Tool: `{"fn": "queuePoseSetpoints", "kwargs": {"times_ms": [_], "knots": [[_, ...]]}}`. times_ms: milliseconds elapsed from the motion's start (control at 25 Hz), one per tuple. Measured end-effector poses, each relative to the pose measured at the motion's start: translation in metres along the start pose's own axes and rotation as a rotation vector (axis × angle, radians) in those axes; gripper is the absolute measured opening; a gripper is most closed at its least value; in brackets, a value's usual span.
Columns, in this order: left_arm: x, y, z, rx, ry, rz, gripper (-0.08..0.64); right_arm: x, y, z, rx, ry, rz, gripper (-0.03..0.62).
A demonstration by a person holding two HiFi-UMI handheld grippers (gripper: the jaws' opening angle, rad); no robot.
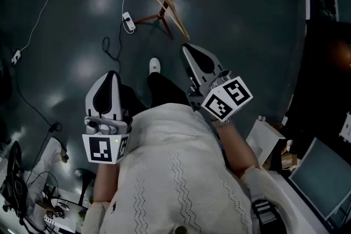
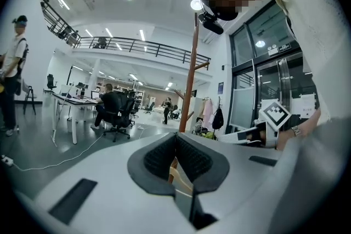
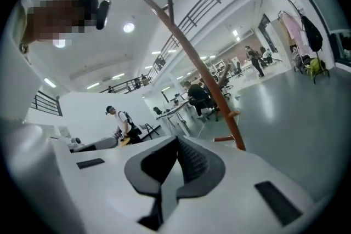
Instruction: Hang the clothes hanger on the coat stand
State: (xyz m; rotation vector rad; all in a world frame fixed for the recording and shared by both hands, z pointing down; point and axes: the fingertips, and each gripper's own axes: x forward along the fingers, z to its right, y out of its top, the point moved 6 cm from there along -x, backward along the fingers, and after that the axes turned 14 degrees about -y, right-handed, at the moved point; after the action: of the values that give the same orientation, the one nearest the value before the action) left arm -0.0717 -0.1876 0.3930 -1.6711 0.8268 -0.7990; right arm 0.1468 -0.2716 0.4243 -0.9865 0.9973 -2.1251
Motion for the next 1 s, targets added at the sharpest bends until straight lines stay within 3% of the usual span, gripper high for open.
{"fn": "queuePoseSetpoints", "kwargs": {"times_ms": [240,560,760,1000], "knots": [[0.013,0.013,0.007,0.024,-0.035,0.018,0.012,-0.018,0.028,-0.060,-0.081,0.120,0.123,0.018],[0.030,0.025,0.022,0.012,-0.058,0.043,0.012,-0.016,0.030,-0.082,-0.168,0.205,0.127,0.018],[0.038,0.027,0.030,0.040,-0.082,0.038,0.012,-0.012,0.029,-0.083,-0.235,0.225,0.131,0.018],[0.040,0.028,0.034,0.031,-0.085,0.051,0.012,-0.006,0.019,-0.075,-0.250,0.193,0.109,0.018]]}}
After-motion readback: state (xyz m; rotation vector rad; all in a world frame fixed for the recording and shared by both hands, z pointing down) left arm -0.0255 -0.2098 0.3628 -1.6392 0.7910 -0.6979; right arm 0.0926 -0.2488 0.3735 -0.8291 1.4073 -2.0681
